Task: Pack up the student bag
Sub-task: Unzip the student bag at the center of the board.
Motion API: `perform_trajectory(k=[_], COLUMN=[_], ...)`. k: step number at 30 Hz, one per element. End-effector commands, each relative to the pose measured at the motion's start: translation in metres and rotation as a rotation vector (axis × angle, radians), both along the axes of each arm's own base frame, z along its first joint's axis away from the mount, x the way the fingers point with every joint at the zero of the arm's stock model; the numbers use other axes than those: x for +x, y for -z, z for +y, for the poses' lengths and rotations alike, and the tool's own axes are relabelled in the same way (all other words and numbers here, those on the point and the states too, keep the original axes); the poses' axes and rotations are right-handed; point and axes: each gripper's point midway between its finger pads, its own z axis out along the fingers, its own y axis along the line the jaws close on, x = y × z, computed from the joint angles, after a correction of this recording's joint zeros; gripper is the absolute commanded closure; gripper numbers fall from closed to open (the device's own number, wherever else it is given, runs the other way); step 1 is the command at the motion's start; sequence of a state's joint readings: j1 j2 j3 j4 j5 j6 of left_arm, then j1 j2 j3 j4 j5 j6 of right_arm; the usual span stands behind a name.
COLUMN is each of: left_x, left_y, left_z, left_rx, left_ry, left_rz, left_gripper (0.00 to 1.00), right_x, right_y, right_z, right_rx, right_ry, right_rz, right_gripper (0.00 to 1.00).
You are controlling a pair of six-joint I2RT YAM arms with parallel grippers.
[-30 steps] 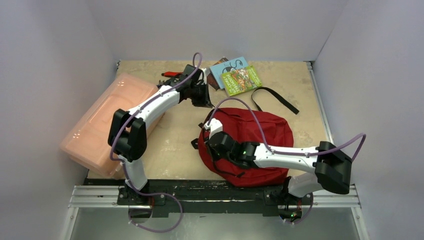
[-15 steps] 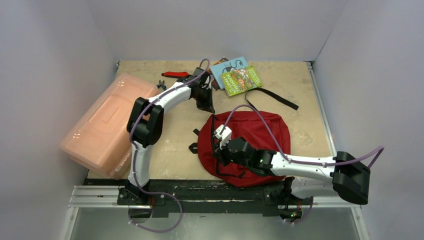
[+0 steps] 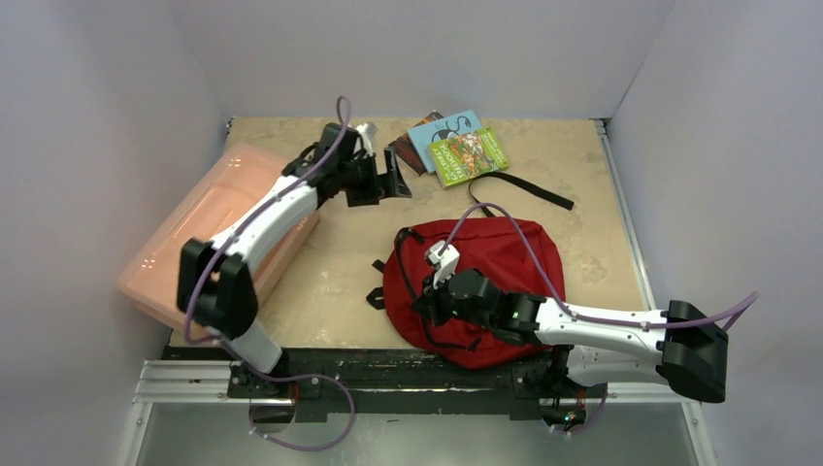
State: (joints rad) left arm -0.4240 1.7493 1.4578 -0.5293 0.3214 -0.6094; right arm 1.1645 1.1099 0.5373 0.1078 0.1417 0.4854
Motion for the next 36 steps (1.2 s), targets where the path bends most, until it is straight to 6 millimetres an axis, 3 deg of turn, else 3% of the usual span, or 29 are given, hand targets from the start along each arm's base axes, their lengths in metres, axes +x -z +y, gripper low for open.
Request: perform_trajectory(k=[1,6,10,14,18,21,23,24,25,32,36], left_x=[-0.053,-0.113,-0.145,-0.157,-0.169,-0.177,-0.18,-0.181,-0.182,-0.176,-0.172], left_y=[-0.037,-0.012,0.006,0.024,0.036,0.048,0.058,0.063,0.069,0.115,0.137], left_z=[0.008,0.014,0.003,-0.011,-0.01,-0.001,0.003,0.003,0.004,0.0,0.0], left_rx=[-0.096,-0.134,-0.196,-0.194,-0.193,-0.156,-0.129,-0.118,-0.107,-0.049,-0.018], left_ry=[0.044,0.09,0.118,0.126,0.12,0.117,0.119,0.117,0.118,0.105,0.074], left_rz=[-0.084,-0.066,-0.051,-0.028,-0.026,-0.021,0.002,0.019,0.035,0.128,0.17], left_gripper=[0.03,0.04,0.07,0.27,0.34,0.33,0.29,0.27,0.25,0.26,0.37], right_x=[0.015,0.022,0.026,0.023,0.021,0.021,0.024,0.026,0.029,0.042,0.045], right_y=[-0.031,-0.035,-0.031,-0.029,-0.017,-0.007,-0.005,-0.006,-0.01,-0.06,-0.085], right_z=[-0.001,-0.011,-0.018,-0.017,-0.012,-0.008,-0.006,-0.004,-0.004,-0.03,-0.048], right_rx=[0.04,-0.014,-0.046,-0.044,-0.06,-0.09,-0.11,-0.112,-0.119,-0.117,-0.11], right_ry=[0.114,0.153,0.182,0.171,0.159,0.151,0.163,0.166,0.182,0.29,0.336], right_rz=[0.004,-0.017,-0.019,-0.001,0.024,0.043,0.038,0.039,0.036,-0.04,-0.078], right_gripper=[1.0,0.95,0.95,0.89,0.8,0.73,0.78,0.89,1.0,1.0,1.0])
